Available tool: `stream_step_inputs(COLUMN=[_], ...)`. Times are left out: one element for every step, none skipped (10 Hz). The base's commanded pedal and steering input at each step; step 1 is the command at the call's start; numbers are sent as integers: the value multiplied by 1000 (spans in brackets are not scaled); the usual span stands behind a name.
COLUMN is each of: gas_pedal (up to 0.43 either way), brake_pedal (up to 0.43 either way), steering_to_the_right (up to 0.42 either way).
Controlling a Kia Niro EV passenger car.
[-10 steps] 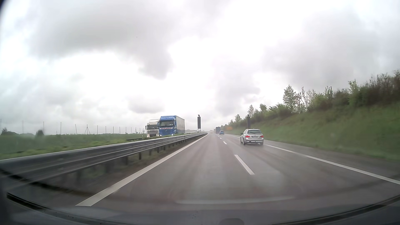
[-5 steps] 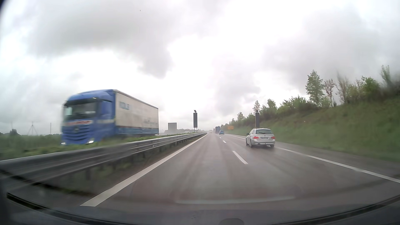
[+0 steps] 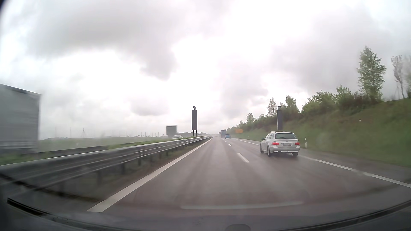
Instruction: Follow the waypoints while adhering to traffic rules and regulations
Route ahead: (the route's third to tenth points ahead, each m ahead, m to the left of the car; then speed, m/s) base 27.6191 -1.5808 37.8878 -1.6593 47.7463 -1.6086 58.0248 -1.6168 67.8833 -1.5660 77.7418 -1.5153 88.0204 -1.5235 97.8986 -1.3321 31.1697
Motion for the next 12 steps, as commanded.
stream_step_inputs(gas_pedal=[311,311,311,311,311,311,311,311,311,311,311,311], brake_pedal=[0,0,0,0,0,0,0,0,0,0,0,0], steering_to_the_right=[-1,-1,-1,-1,-1,-3,-3,-3,-3,-3,-3,-3])
